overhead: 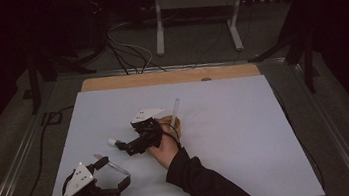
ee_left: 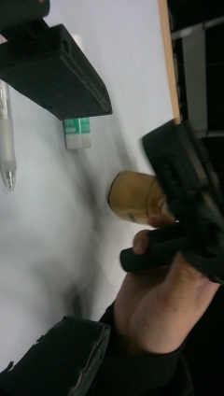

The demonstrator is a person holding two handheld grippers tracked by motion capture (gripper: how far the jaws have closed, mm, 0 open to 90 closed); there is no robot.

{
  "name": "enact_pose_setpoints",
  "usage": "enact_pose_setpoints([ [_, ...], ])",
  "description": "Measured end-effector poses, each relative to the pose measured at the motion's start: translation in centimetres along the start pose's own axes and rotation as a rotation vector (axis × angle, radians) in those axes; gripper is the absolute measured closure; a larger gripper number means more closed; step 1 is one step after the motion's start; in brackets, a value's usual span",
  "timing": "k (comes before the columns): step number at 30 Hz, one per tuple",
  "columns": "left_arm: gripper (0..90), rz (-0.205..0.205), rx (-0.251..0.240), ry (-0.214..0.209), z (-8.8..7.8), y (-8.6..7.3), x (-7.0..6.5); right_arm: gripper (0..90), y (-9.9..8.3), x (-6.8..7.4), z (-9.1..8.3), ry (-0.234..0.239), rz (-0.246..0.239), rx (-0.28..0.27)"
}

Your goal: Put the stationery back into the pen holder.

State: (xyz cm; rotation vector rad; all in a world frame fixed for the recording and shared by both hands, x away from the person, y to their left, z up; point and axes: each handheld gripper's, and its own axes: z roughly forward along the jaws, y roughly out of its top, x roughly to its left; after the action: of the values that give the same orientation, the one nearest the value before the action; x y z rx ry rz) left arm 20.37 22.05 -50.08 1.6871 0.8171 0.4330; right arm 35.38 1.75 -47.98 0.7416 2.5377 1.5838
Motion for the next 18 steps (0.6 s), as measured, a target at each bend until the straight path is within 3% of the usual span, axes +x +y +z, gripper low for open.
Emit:
enact_pose_setpoints([
  [2,0.6,-0.002,0.0,0.002,0.0,0.0,0.0,10.0,-0.2,-0.1,0.4,0.01,-0.002,0.039],
  [7,0.6,-0.002,-0.002,0.003,0.0,0.0,0.0,14.3,-0.6,0.2,0.8,-0.003,-0.026,0.067],
  [15,0.6,-0.01,-0.009,0.01,-0.1,0.1,0.1,15.4,-1.8,0.0,2.3,-0.002,0.006,0.119],
  [18,0.6,-0.011,-0.006,0.008,0.0,0.0,0.1,22.1,-2.2,-0.3,2.7,-0.025,0.026,0.133],
])
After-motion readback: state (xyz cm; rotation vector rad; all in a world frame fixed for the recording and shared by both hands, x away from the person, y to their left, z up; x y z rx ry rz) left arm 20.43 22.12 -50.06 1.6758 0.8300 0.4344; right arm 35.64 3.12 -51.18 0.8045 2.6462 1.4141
